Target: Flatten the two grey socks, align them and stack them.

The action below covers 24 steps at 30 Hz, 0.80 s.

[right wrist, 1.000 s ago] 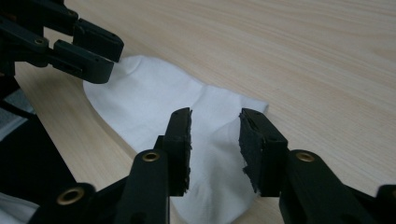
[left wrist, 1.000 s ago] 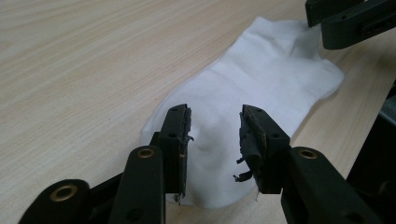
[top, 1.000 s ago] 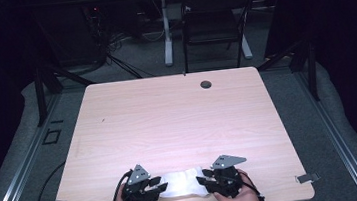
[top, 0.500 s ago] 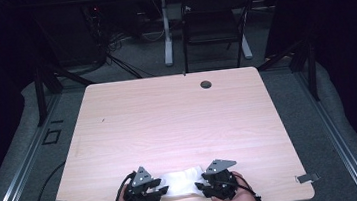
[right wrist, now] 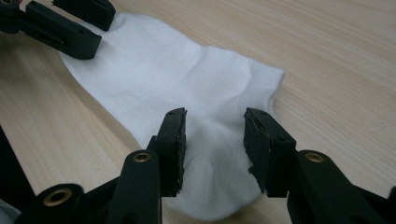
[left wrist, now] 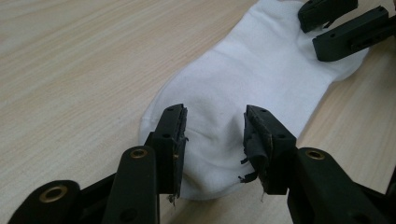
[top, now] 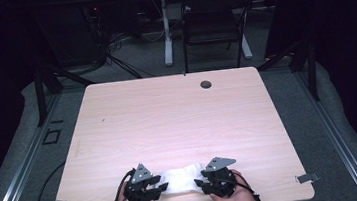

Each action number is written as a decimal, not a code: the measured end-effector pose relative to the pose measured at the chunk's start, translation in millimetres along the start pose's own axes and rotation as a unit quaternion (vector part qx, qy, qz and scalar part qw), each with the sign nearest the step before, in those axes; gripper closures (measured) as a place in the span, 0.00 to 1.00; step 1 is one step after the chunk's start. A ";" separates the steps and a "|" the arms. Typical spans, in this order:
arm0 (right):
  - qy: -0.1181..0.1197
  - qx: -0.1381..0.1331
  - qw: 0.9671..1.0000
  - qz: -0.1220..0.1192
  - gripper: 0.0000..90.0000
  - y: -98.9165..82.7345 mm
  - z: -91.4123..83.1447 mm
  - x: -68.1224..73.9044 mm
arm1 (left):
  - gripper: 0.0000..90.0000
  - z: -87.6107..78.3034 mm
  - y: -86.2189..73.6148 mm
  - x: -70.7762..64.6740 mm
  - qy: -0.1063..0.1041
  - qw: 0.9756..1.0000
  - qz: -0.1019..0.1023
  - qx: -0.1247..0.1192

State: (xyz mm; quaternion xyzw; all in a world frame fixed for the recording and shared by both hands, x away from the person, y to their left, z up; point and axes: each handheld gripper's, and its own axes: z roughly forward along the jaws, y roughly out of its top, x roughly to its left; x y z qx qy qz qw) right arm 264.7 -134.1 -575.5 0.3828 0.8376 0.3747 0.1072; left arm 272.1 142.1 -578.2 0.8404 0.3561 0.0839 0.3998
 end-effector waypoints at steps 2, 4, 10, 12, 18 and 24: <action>0.000 -0.006 1.000 0.004 0.66 1.0 2.1 -1.1 | 0.65 1.3 0.9 2.1 0.002 1.000 -0.002 -0.004; -0.003 -0.007 1.000 0.004 0.66 2.3 3.8 -2.3 | 0.65 2.1 2.0 4.7 0.004 1.000 -0.001 -0.005; -0.007 -0.014 1.000 0.007 0.66 4.6 7.3 -5.2 | 0.63 4.7 2.6 8.8 0.004 1.000 -0.005 -0.015; -0.007 -0.014 1.000 0.005 0.66 5.0 7.4 -6.3 | 0.61 5.3 2.8 9.2 0.004 1.000 -0.003 -0.018; -0.011 -0.038 0.999 0.006 0.62 6.3 2.2 -5.8 | 0.55 -0.1 4.8 8.7 0.007 1.000 -0.003 -0.026; -0.023 -0.076 0.997 0.024 0.59 6.6 -12.2 -12.7 | 0.52 -13.6 6.0 15.3 0.013 0.999 -0.013 -0.046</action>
